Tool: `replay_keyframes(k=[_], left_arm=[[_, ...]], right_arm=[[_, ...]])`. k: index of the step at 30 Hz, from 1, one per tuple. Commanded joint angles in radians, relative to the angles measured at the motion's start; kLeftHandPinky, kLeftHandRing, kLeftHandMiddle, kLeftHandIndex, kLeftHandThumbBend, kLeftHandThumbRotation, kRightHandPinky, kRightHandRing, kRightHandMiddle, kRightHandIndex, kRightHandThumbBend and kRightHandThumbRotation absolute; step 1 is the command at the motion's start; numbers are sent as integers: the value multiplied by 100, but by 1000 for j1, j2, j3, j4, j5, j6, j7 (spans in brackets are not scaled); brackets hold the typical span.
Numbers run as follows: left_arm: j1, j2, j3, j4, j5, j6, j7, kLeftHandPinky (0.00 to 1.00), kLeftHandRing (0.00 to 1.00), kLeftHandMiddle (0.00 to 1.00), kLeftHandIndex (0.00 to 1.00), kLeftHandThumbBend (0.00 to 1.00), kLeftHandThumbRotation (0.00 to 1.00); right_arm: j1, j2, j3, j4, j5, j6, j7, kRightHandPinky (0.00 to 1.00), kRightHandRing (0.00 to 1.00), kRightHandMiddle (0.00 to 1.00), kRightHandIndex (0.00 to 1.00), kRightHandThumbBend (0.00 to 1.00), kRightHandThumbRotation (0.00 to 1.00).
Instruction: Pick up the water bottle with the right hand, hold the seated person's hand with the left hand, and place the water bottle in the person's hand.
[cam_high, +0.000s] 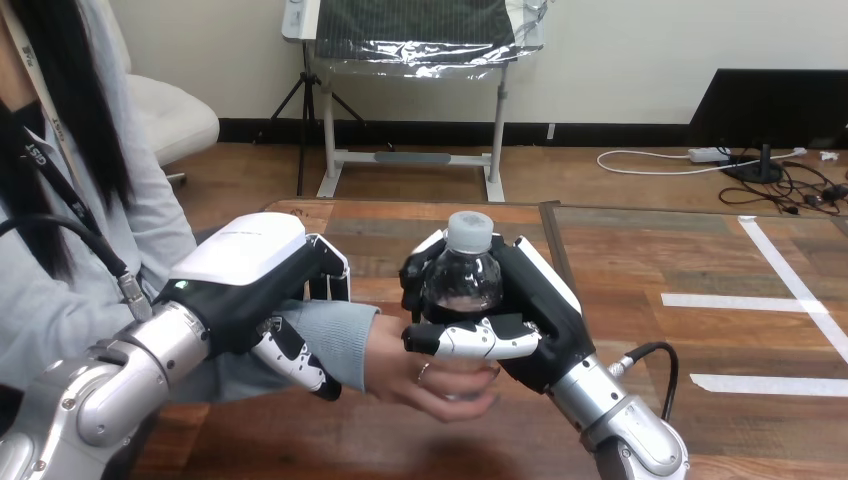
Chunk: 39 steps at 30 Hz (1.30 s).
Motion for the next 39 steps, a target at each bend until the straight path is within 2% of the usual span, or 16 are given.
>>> replay_keyframes(k=[1, 5, 8, 11, 14, 15, 18, 24, 29, 33, 39], left_arm=[[-69, -27, 17, -29, -17, -12, 44, 22, 28, 35, 35, 94, 1], [-69, -27, 17, -25, -18, -17, 47, 22, 28, 36, 35, 94, 1], [-69, -26, 17, -23, -17, -18, 47, 22, 28, 36, 35, 94, 2], [-69, -24, 16, -23, -12, -18, 49, 23, 29, 36, 36, 94, 2], [-68, -21, 14, -26, -2, -14, 51, 24, 30, 37, 37, 95, 4], [-68, -20, 13, -28, 1, -11, 50, 26, 32, 39, 39, 95, 5], [-67, -18, 13, -32, 8, -7, 48, 28, 34, 41, 41, 97, 7], [-66, -13, 10, -37, 22, -4, 43, 34, 40, 46, 48, 99, 13], [-64, -12, 11, -34, 26, -10, 46, 37, 42, 48, 51, 100, 17], [-61, -8, 11, -34, 32, -13, 45, 41, 46, 50, 54, 100, 25], [-54, -8, 12, -38, 42, -4, 43, 47, 52, 57, 61, 100, 32]], right_arm=[[-54, 21, 23, -48, -2, 9, 17, 34, 39, 47, 52, 86, 0], [-52, 13, 27, -55, -23, 11, -8, 37, 42, 50, 55, 89, 0], [-51, 6, 32, -58, -45, -3, -27, 43, 49, 55, 59, 91, 5], [-49, -6, 41, -60, -84, -27, -59, 50, 55, 59, 63, 92, 11], [-48, -20, 52, -62, -127, -40, -95, 59, 64, 65, 68, 94, 20], [-47, -24, 56, -63, -137, -42, -104, 67, 71, 70, 73, 96, 27], [-46, -35, 64, -62, -172, -53, -142, 75, 78, 76, 78, 98, 34], [-43, -47, 69, -58, -212, -62, -205, 92, 91, 87, 90, 100, 48], [-42, -56, 71, -55, -237, -65, -250, 97, 96, 92, 96, 100, 55], [-44, -62, 74, -49, -243, -64, -273, 99, 99, 97, 99, 100, 63], [-49, -71, 72, -37, -247, -63, -300, 100, 100, 99, 100, 100, 69]])
